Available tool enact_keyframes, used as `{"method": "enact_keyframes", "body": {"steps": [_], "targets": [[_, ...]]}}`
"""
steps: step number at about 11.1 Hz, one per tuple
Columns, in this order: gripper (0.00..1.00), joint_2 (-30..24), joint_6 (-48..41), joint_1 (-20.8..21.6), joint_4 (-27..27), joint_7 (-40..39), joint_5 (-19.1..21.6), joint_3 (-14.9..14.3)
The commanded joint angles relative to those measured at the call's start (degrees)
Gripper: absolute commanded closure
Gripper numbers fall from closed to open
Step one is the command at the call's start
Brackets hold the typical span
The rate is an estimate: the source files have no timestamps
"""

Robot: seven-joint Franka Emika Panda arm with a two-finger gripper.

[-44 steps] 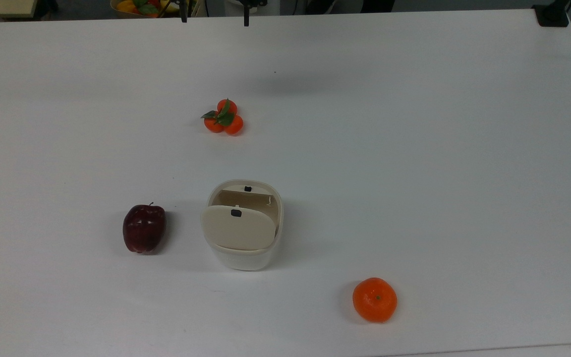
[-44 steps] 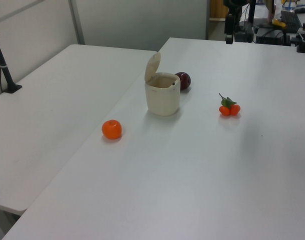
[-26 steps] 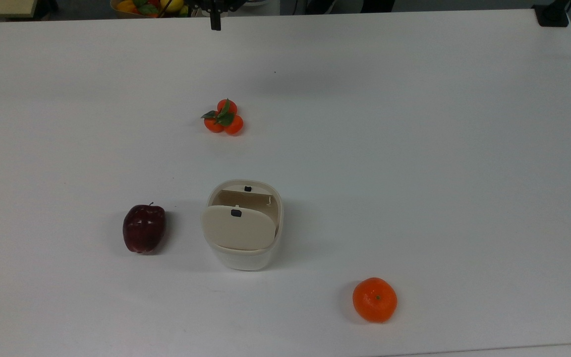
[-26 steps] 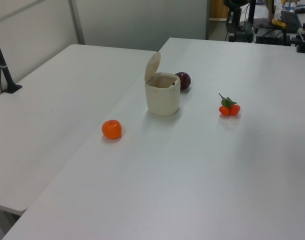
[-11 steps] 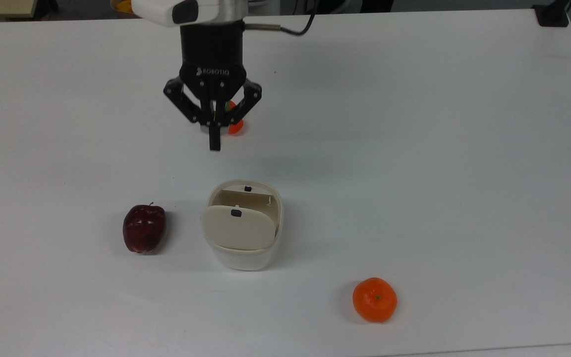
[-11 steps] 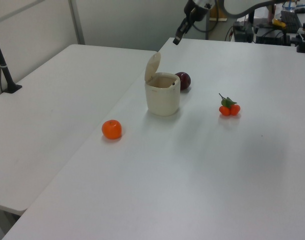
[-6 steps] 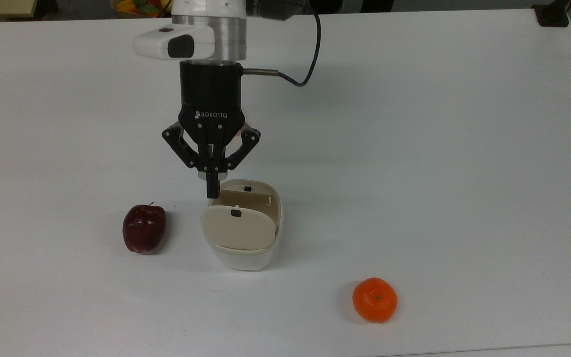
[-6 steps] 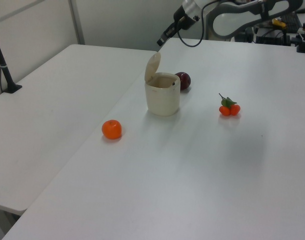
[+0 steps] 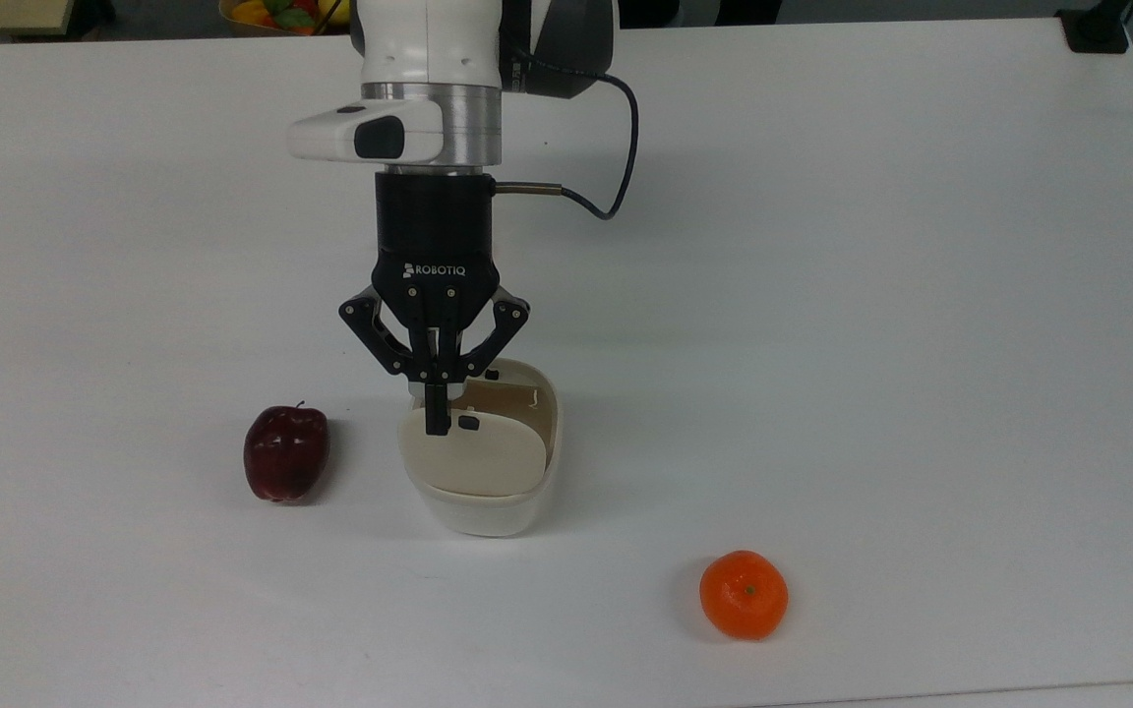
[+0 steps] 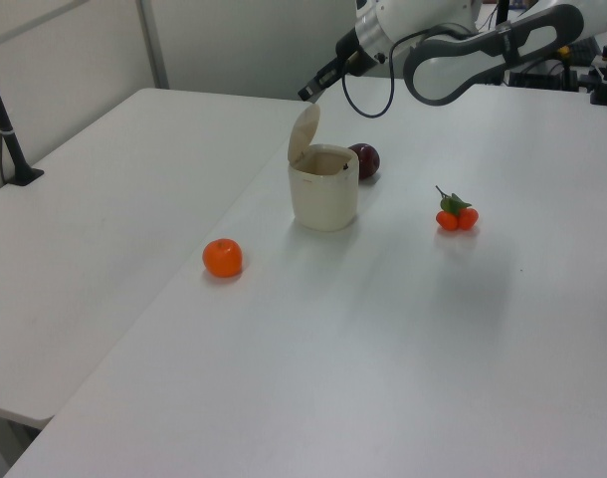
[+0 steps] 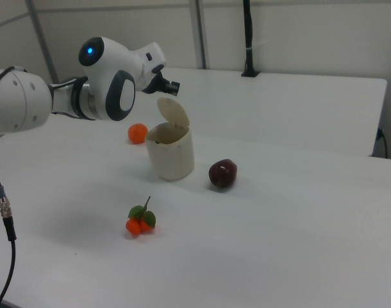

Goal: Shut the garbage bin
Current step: 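Push the raised lid down with the gripper fingertips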

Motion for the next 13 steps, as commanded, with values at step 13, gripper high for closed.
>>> {"method": "enact_keyframes", "body": {"steps": [13], "targets": [[1.00, -2.2, -28.4, 2.9, 0.5, 0.8, 0.1, 0.5]]}}
